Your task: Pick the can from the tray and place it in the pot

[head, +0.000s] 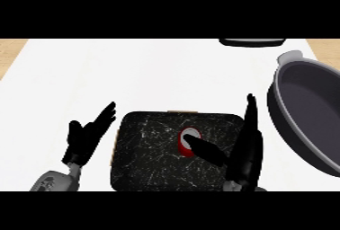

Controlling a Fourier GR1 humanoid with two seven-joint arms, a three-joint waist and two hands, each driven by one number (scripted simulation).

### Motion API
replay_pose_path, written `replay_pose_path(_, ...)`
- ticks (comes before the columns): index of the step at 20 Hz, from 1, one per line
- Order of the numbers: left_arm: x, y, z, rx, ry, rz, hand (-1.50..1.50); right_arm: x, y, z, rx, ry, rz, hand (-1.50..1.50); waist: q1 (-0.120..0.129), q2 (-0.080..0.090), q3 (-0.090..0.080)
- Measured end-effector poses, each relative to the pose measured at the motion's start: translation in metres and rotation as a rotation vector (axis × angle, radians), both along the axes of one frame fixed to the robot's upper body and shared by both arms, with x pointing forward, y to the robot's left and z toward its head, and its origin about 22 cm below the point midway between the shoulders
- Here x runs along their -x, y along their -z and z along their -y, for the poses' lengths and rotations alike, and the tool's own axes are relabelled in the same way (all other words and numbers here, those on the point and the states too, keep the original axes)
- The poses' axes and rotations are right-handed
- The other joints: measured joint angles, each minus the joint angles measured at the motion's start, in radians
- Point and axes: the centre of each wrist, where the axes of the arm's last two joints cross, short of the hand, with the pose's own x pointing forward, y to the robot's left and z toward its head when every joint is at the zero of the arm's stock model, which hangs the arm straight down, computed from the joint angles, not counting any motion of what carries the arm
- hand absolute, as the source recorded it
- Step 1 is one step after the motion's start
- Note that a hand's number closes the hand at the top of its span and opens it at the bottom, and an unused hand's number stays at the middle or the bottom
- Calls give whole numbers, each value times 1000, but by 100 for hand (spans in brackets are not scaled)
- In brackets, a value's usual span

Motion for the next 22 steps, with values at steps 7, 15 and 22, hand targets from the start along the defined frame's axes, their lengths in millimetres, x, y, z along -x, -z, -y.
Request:
replay_pose_path(7,0,-2,2,-1,5,-3,0,7,14,-23,26,-91,-171,-150,4,2,3)
replay_pose_path(15,2,-1,-4,2,-2,-3,0,24,27,-28,76,-67,-149,-150,-5,0,4)
replay_pose_path(22,4,1,-4,7,-8,-6,0,46,35,-29,-6,-76,-85,-150,-7,1,5)
